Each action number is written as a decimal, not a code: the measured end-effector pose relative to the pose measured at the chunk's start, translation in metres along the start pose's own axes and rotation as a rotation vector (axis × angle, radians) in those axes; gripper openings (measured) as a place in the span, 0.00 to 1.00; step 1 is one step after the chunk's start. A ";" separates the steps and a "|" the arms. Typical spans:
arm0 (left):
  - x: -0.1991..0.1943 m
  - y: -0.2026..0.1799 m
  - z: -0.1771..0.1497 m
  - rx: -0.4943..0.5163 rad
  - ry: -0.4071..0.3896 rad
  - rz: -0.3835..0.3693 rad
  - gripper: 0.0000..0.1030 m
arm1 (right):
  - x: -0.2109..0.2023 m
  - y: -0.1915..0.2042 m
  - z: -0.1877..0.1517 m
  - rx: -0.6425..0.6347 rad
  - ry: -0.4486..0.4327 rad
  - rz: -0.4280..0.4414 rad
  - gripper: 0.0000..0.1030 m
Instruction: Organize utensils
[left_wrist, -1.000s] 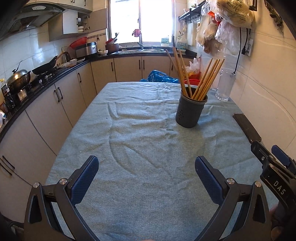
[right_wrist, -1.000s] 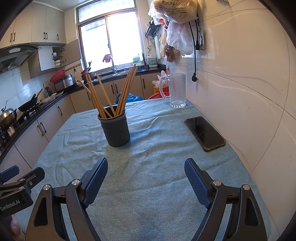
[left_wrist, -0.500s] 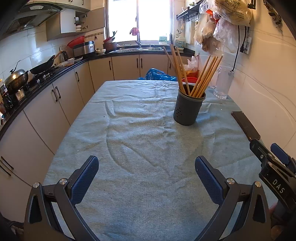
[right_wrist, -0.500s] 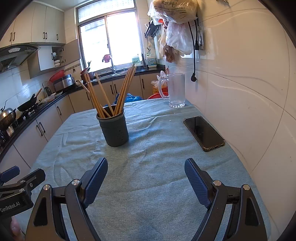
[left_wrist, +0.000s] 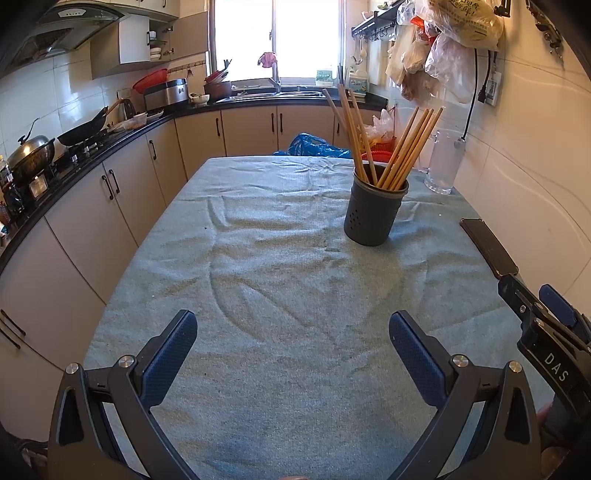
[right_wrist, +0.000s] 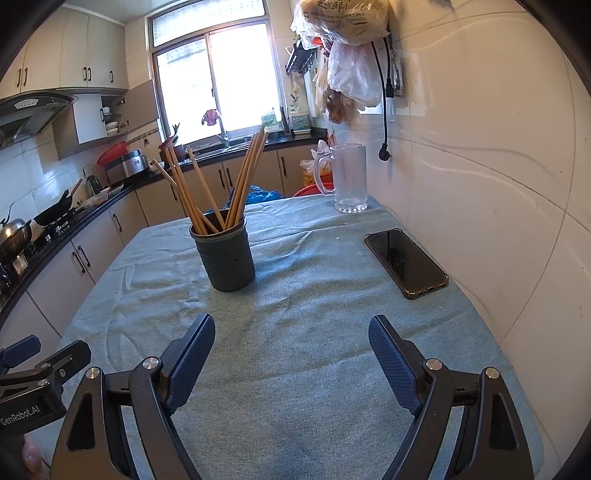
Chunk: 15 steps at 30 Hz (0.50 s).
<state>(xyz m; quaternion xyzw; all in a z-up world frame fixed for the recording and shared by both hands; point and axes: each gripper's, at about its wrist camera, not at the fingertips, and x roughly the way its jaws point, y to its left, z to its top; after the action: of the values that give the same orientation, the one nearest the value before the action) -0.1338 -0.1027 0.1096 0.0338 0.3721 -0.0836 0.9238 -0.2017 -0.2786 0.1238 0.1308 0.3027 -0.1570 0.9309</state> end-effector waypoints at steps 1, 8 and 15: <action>0.000 0.000 -0.001 0.001 0.001 -0.002 1.00 | -0.001 0.000 0.000 0.000 -0.001 0.000 0.86; 0.001 -0.001 -0.002 0.003 0.007 -0.006 1.00 | 0.000 -0.002 -0.001 0.005 0.003 -0.001 0.86; 0.003 0.000 -0.003 -0.003 0.014 -0.011 1.00 | -0.001 -0.002 -0.001 0.005 0.001 -0.001 0.86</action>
<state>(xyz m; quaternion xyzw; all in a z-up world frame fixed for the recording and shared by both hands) -0.1340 -0.1027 0.1055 0.0311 0.3791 -0.0879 0.9207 -0.2038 -0.2799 0.1236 0.1330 0.3031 -0.1581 0.9303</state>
